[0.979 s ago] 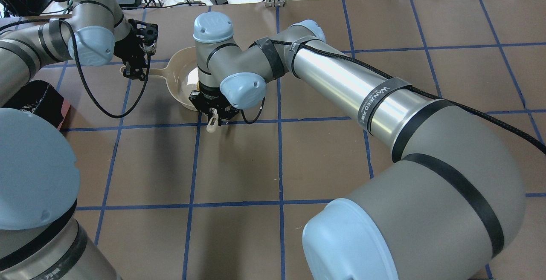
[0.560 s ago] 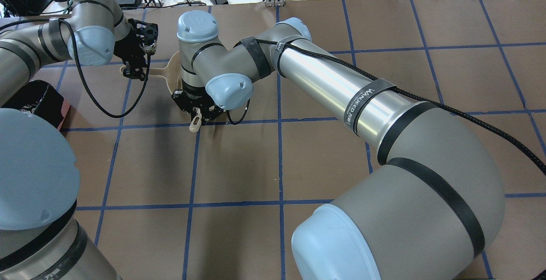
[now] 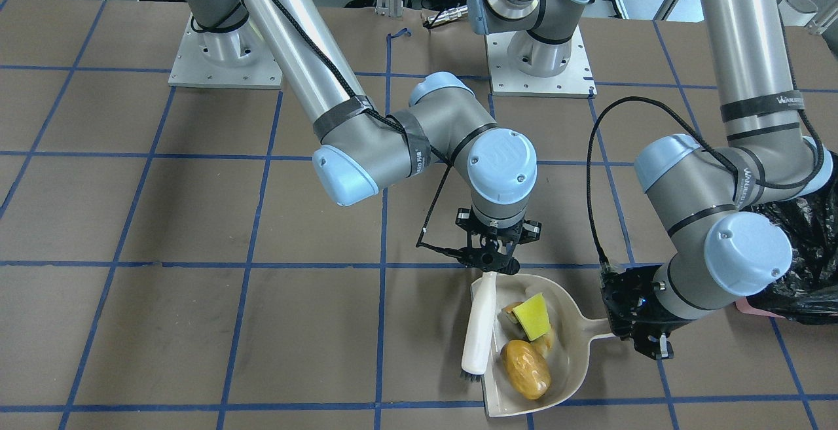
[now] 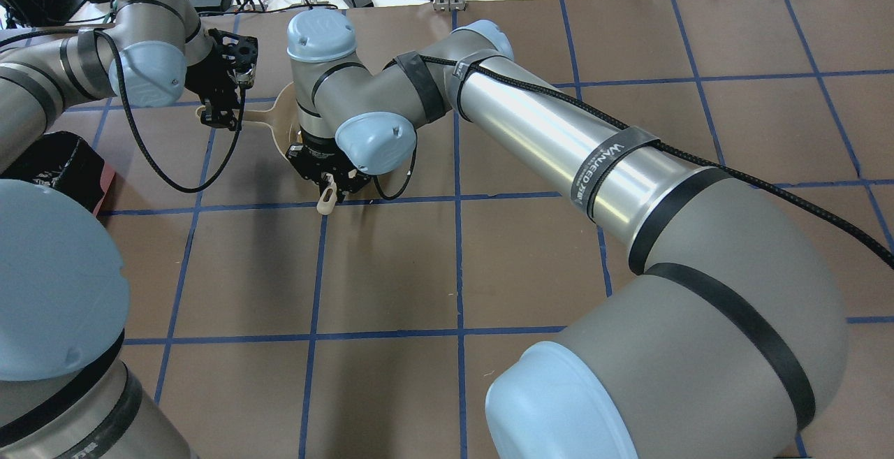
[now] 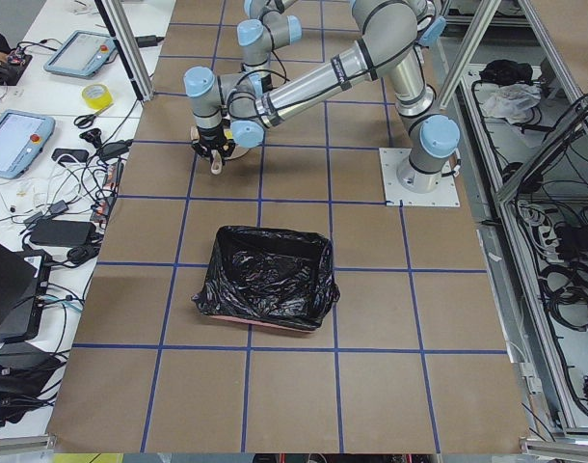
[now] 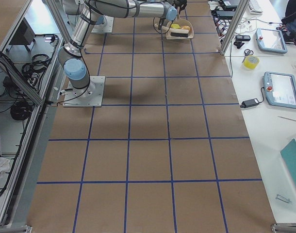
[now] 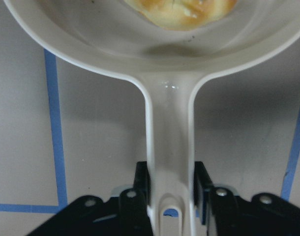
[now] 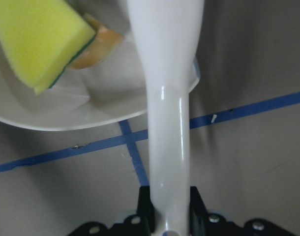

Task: Sweep and dump trash into bin
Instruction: 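Sweep the sponge and roll into the dustpan with the right gripper's brush, then carry the dustpan over the bag with the left gripper while the right returns the brush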

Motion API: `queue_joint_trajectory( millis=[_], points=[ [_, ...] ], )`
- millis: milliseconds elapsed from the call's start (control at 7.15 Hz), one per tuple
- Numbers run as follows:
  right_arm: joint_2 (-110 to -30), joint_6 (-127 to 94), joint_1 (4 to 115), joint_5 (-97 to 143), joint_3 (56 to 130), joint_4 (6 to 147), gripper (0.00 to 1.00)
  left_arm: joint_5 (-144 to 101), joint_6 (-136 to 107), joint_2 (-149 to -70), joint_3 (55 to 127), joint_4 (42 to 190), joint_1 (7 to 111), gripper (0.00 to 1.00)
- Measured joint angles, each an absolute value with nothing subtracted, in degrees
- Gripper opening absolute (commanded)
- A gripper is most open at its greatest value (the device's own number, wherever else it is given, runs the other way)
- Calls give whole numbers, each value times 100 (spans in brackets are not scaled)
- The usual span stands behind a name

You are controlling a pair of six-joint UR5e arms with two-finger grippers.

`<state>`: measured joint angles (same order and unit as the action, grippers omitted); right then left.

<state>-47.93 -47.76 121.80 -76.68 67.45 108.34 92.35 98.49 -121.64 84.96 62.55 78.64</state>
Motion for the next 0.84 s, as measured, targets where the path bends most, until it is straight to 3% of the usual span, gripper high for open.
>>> queue_joint_trajectory(
  millis=[280,839],
  points=[
    [-5172,-4500,11832,-7822,7113,10551,0,9000,9903,-12146,8526,6250,7803,11],
    [-6630,-2302,10272,-8300,8750,10367,0,8602,10101,-12083,8515,6265,7444,8]
  ],
)
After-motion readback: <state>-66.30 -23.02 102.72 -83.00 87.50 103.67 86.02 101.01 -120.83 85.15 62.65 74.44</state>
